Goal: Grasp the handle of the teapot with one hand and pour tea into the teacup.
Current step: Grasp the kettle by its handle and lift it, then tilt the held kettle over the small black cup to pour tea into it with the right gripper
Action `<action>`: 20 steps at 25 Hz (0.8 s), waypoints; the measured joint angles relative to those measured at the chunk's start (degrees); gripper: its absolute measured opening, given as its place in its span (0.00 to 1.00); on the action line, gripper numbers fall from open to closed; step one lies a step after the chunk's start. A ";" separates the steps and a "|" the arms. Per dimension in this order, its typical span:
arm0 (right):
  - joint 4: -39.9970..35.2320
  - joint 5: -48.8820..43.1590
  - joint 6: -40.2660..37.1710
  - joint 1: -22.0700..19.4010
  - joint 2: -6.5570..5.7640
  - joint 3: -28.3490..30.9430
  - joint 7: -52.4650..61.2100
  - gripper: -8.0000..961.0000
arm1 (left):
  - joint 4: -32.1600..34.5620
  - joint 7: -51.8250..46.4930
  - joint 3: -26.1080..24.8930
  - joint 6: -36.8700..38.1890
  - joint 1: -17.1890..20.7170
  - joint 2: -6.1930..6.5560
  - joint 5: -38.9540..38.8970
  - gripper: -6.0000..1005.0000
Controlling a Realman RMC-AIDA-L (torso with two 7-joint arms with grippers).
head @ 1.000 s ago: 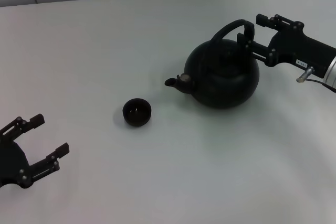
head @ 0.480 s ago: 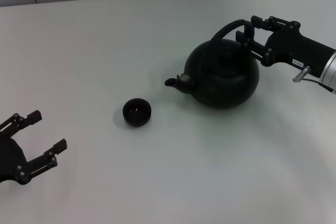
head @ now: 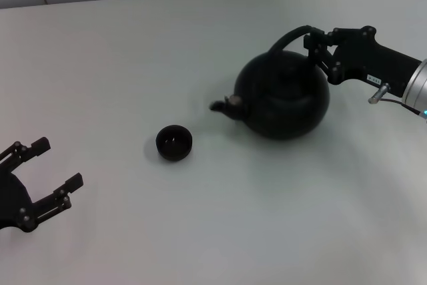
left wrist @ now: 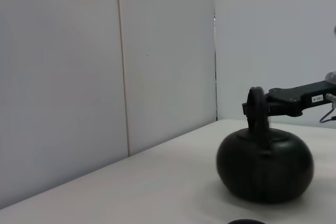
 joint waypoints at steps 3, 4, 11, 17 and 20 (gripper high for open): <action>-0.14 0.13 -0.33 0.00 -0.01 0.00 0.00 0.13 | 0.00 -0.15 0.00 0.01 0.00 -0.02 0.00 0.80; -0.16 0.24 -0.43 0.00 0.00 0.01 0.00 0.12 | 0.00 -0.17 0.00 0.02 0.01 -0.02 0.00 0.80; -0.09 1.88 -0.29 1.20 0.29 0.64 -0.27 0.10 | 0.00 -0.31 0.00 0.11 0.08 -0.10 -0.11 0.80; 1.28 4.68 3.23 5.90 0.46 0.46 -0.34 0.10 | 0.00 -0.32 0.00 0.41 0.07 -0.17 -0.40 0.80; 2.42 4.85 5.51 8.54 0.49 -0.01 -0.31 0.10 | 0.00 -0.23 0.00 0.54 0.08 -0.16 -0.64 0.80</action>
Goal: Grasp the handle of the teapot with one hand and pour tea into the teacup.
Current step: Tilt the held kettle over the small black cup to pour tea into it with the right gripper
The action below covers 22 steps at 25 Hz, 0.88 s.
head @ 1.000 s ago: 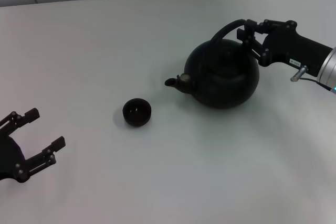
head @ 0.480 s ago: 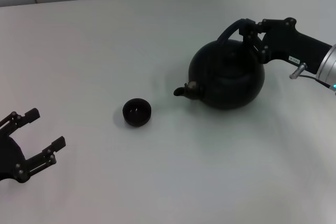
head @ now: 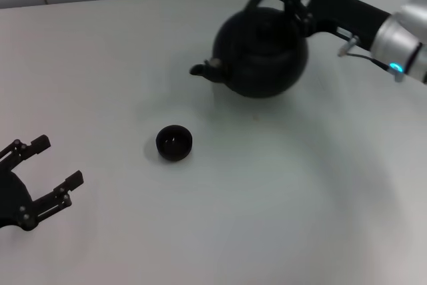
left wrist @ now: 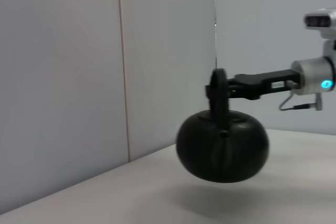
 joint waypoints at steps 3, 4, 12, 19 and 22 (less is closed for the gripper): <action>1.36 -0.01 2.18 2.07 0.01 -0.05 -0.19 0.10 | 0.00 0.17 0.00 0.02 0.00 0.00 -0.10 0.80; 1.57 -0.02 2.44 2.44 0.02 -0.07 -0.24 0.10 | 0.00 0.17 0.00 0.02 0.00 0.00 -0.10 0.80; 1.68 -0.15 2.17 3.84 0.02 -0.16 -1.33 0.10 | 0.00 0.24 0.00 0.07 -0.04 -0.14 -0.90 0.80; 3.17 0.09 1.81 4.64 0.18 -3.14 -2.04 0.10 | -0.06 0.24 0.00 0.10 -0.09 -0.24 -1.47 0.80; 3.65 0.13 1.31 4.83 0.25 -3.41 -2.07 0.10 | -0.07 0.25 0.00 0.10 -0.09 -0.25 -1.49 0.80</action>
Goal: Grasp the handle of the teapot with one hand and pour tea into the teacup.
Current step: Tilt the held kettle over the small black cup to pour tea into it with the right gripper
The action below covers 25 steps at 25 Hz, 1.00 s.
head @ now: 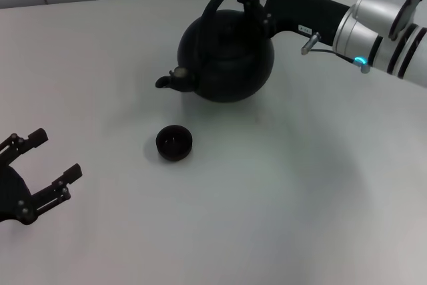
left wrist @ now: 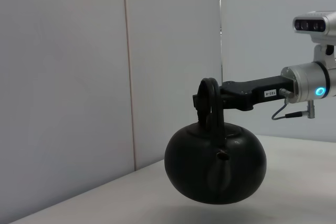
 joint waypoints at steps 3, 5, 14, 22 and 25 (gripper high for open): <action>0.07 0.03 -0.27 0.03 0.03 -0.46 -1.42 0.10 | -0.01 0.00 0.00 0.00 0.00 0.00 -0.13 0.80; 0.12 0.04 -0.71 0.02 0.07 -0.80 -3.68 0.10 | -0.01 0.00 0.00 0.00 0.00 0.00 -0.18 0.80; -1.44 0.02 -5.29 -0.74 0.01 -1.15 -12.75 0.10 | -0.02 -0.28 0.00 -0.01 0.07 0.00 -0.86 0.80; -4.11 -0.18 -5.88 -1.26 -0.03 -3.93 -14.64 0.10 | -0.01 -0.49 0.00 -0.02 0.09 0.00 -1.03 0.80; -5.26 -0.18 -5.92 -1.46 -0.04 -5.25 -15.30 0.10 | -0.02 -0.51 -0.03 -0.07 0.09 0.04 -1.12 0.80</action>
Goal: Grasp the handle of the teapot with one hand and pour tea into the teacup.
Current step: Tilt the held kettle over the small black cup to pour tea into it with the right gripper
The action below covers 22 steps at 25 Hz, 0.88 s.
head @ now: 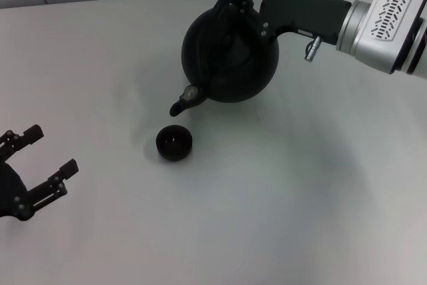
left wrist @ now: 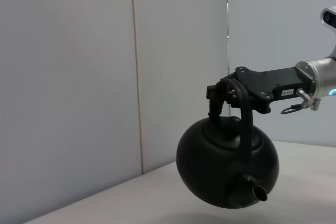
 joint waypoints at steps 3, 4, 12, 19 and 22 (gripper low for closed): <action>-0.72 0.00 0.00 -0.09 -0.02 -0.50 -0.37 0.10 | 0.00 -0.07 -0.05 0.01 0.00 0.05 -0.34 0.80; -0.85 0.00 0.00 -0.09 -0.02 -0.52 -0.86 0.10 | 0.00 -0.08 -0.06 0.01 0.00 0.05 -0.36 0.80; -2.68 -0.07 0.67 -0.46 0.03 -3.70 -3.04 0.09 | 0.00 -0.11 -0.06 0.06 0.00 0.05 -0.74 0.80; -4.25 -0.05 1.39 -0.86 0.14 -6.03 -4.28 0.09 | 0.00 -0.27 -0.06 0.07 0.00 -0.01 -1.31 0.80; -4.26 -0.02 1.72 -0.86 0.20 -6.22 -5.90 0.09 | 0.00 -0.33 -0.06 0.07 -0.04 -0.03 -1.36 0.80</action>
